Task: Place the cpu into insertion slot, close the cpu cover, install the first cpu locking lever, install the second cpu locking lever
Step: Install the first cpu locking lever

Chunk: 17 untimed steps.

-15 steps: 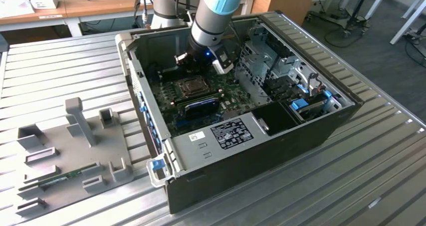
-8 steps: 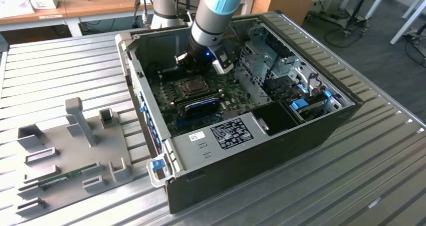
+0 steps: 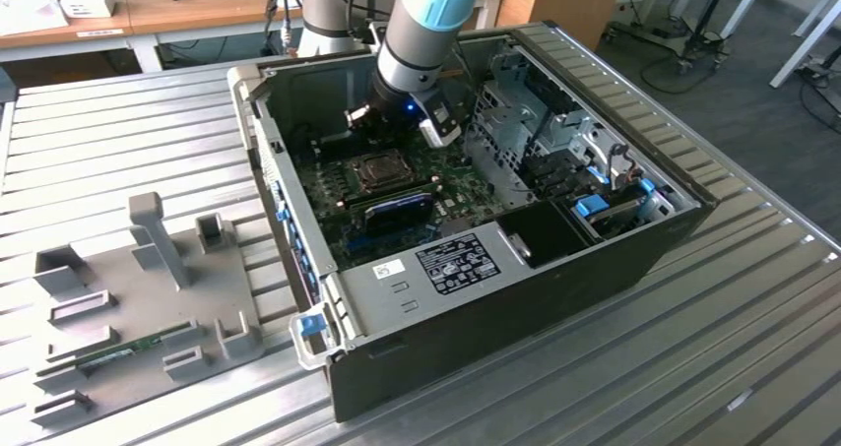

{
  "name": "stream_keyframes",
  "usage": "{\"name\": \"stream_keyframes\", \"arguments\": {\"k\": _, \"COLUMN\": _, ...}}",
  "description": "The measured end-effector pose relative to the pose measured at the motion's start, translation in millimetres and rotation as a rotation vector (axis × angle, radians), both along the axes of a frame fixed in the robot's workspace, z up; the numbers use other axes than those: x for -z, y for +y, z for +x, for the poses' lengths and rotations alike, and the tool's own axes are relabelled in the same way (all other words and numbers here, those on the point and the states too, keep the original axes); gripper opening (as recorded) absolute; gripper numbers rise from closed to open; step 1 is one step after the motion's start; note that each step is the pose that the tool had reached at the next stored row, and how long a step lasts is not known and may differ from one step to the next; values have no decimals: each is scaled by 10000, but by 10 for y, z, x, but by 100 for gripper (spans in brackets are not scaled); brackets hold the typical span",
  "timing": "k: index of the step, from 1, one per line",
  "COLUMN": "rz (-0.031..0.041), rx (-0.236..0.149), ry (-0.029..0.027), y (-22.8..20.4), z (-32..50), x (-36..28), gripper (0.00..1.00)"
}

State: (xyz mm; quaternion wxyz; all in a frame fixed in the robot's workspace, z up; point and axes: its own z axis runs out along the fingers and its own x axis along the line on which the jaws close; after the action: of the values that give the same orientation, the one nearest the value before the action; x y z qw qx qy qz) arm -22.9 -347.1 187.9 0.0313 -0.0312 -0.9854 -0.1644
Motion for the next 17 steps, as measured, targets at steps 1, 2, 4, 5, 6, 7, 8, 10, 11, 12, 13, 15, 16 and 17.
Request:
{"name": "stream_keyframes", "arguments": {"k": 1, "rz": -1, "rx": 0, "ry": 0, "y": 0, "z": 0, "x": 0, "gripper": 11}}
{"name": "stream_keyframes", "arguments": {"k": 2, "rz": -2, "rx": 0, "ry": 0, "y": 0, "z": 0, "x": -3, "gripper": 11}}
{"name": "stream_keyframes", "arguments": {"k": 4, "rz": 2, "rx": 0, "ry": -3, "y": 0, "z": 0, "x": -18, "gripper": 11}}
{"name": "stream_keyframes", "arguments": {"k": 5, "rz": 5, "rx": 0, "ry": -4, "y": 1, "z": 1, "x": -29, "gripper": 11}}
{"name": "stream_keyframes", "arguments": {"k": 6, "rz": -1, "rx": 0, "ry": 0, "y": 0, "z": 0, "x": -43, "gripper": 11}}
{"name": "stream_keyframes", "arguments": {"k": 7, "rz": 1, "rx": 0, "ry": 0, "y": 0, "z": 0, "x": -55, "gripper": 11}}
{"name": "stream_keyframes", "arguments": {"k": 8, "rz": 0, "rx": 0, "ry": 0, "y": 0, "z": 0, "x": -65, "gripper": 11}}
{"name": "stream_keyframes", "arguments": {"k": 10, "rz": 1, "rx": 0, "ry": -1, "y": 0, "z": 0, "x": -78, "gripper": 11}}
{"name": "stream_keyframes", "arguments": {"k": 11, "rz": 3, "rx": 0, "ry": -2, "y": 1, "z": 0, "x": -78, "gripper": 11}}
{"name": "stream_keyframes", "arguments": {"k": 12, "rz": 3, "rx": 0, "ry": -1, "y": 1, "z": 0, "x": -78, "gripper": 11}}
{"name": "stream_keyframes", "arguments": {"k": 13, "rz": 3, "rx": 0, "ry": -1, "y": 1, "z": 0, "x": -78, "gripper": 11}}
{"name": "stream_keyframes", "arguments": {"k": 15, "rz": 1, "rx": -1, "ry": 0, "y": -1, "z": 4, "x": -75, "gripper": 11}}
{"name": "stream_keyframes", "arguments": {"k": 16, "rz": 1, "rx": -1, "ry": 0, "y": -1, "z": 9, "x": -73, "gripper": 11}}
{"name": "stream_keyframes", "arguments": {"k": 17, "rz": 1, "rx": 1, "ry": 0, "y": -2, "z": 16, "x": -69, "gripper": 11}}
